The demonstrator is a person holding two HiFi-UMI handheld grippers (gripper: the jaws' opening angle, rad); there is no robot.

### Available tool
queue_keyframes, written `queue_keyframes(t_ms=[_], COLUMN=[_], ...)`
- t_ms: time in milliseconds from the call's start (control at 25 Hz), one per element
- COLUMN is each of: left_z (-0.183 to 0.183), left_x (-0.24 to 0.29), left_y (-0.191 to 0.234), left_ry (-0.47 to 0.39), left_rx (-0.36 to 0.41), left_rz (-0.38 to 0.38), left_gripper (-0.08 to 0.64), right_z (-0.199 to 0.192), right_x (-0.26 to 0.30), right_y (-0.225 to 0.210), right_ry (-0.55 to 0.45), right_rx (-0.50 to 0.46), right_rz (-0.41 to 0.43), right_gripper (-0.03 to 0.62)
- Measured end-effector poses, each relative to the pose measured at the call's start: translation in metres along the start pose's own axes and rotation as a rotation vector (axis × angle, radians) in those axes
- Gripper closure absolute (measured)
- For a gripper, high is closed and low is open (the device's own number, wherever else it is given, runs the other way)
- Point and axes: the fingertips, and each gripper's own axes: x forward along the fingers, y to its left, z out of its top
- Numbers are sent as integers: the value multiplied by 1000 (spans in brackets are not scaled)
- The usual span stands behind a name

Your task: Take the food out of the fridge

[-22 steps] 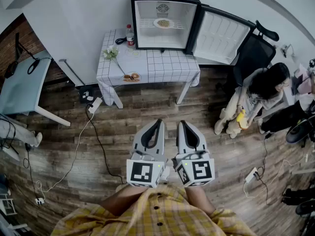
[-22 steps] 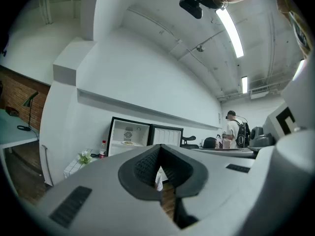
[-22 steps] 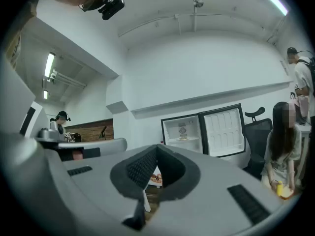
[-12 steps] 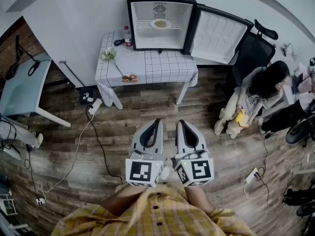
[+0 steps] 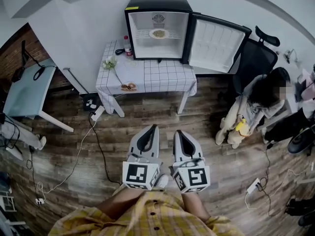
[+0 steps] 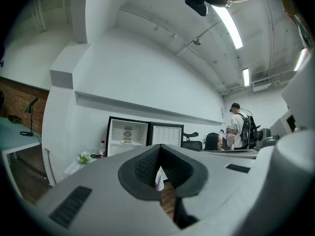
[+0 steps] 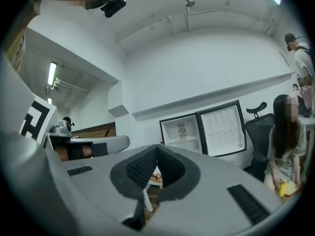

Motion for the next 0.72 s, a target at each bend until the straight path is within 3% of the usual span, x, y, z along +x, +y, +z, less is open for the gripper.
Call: queue_keyframes(t_ms=[400,720], left_z=[-19,-20], left_x=[55,131], left_y=[20,67], left_ry=[5,13], left_rx=[-33,-48], left_rz=[33,25], left_gripper=[554,554], right_z=[-13,-1], right_x=[38,131], right_y=[-39,-63], right_ry=[43,24], right_rx=[-21,-40], right_rz=[-25,-21], right_gripper=[584,586])
